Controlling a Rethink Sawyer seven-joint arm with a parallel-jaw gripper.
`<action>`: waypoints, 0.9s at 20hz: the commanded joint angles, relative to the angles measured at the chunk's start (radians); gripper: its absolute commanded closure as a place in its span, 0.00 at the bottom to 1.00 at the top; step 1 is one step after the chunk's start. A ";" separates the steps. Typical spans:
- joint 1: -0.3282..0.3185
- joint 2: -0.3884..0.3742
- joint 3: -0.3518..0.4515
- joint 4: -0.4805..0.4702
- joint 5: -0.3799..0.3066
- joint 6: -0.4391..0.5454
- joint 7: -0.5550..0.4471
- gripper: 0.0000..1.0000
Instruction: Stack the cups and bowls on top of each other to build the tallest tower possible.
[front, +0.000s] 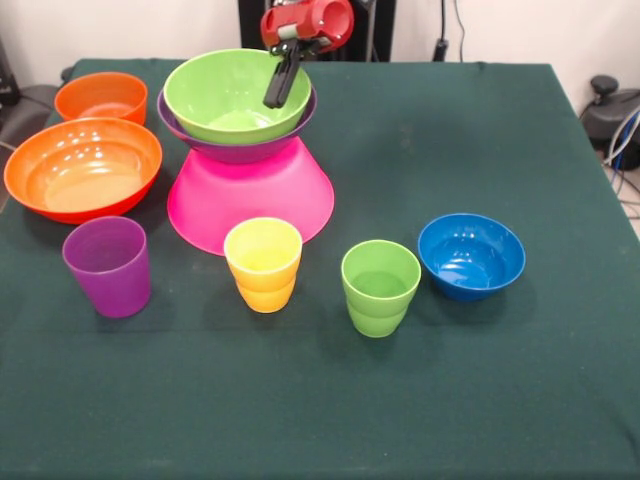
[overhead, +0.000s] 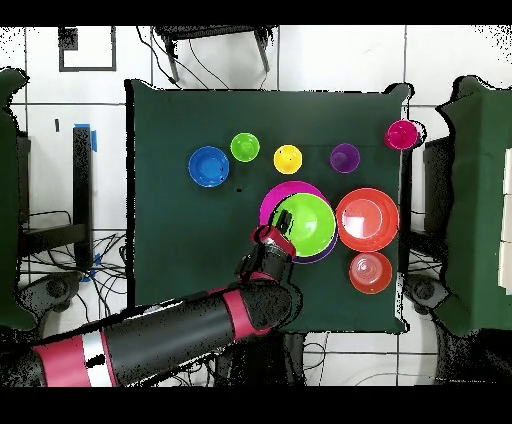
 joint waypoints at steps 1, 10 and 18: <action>-0.018 0.094 0.181 -0.046 0.076 -0.085 -0.167 1.00; -0.046 0.133 0.164 -0.107 0.121 -0.097 -0.179 1.00; -0.052 0.134 0.148 -0.131 0.132 -0.094 -0.172 1.00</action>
